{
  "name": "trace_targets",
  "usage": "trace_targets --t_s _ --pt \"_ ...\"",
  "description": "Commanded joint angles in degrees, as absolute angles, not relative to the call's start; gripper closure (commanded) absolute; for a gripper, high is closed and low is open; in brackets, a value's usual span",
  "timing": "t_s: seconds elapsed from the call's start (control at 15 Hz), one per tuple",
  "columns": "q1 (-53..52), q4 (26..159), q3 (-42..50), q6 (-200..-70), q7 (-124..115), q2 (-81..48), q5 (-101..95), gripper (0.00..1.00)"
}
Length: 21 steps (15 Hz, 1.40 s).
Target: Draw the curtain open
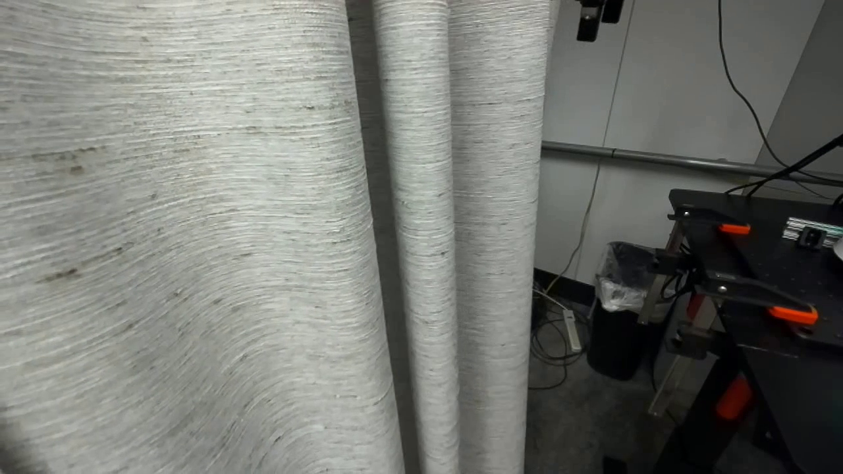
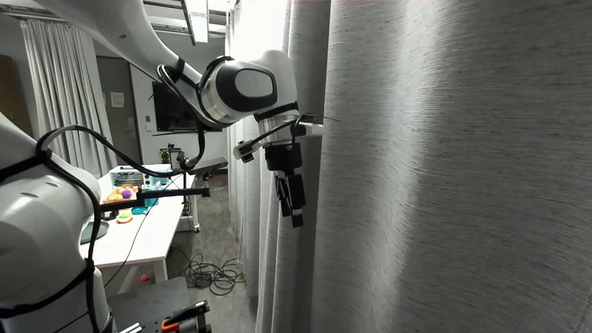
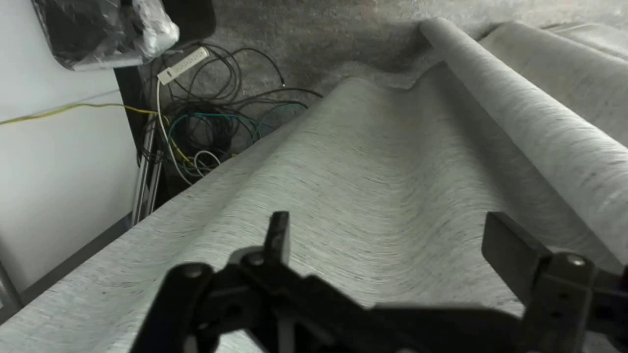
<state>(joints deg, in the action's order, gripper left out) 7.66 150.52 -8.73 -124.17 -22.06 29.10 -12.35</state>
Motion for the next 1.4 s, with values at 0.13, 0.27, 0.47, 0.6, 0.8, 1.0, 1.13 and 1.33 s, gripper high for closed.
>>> trace_targets --t_s 0.13,0.27,0.47,0.6,0.8,1.0,1.13,1.33 --pt "5.96 148.25 -6.60 -121.18 -18.93 29.92 -11.58 0.00" --pt "5.13 147.04 -6.89 -122.50 -18.22 28.28 -11.16 0.00" --pt "3.41 145.09 -7.14 -125.91 -17.76 25.21 -10.74 0.00" --pt "3.07 143.76 -7.59 -129.20 -18.55 22.94 -11.64 0.00" --pt "3.93 141.55 -7.92 -134.57 -19.82 19.30 -13.41 0.00" --pt "5.26 139.48 -8.26 -139.92 -21.86 16.29 -16.69 0.00" --pt "5.92 138.13 -8.36 -142.90 -23.42 14.49 -19.00 0.00" --pt "6.41 136.36 -8.48 -146.30 -25.97 12.47 -22.09 0.00"
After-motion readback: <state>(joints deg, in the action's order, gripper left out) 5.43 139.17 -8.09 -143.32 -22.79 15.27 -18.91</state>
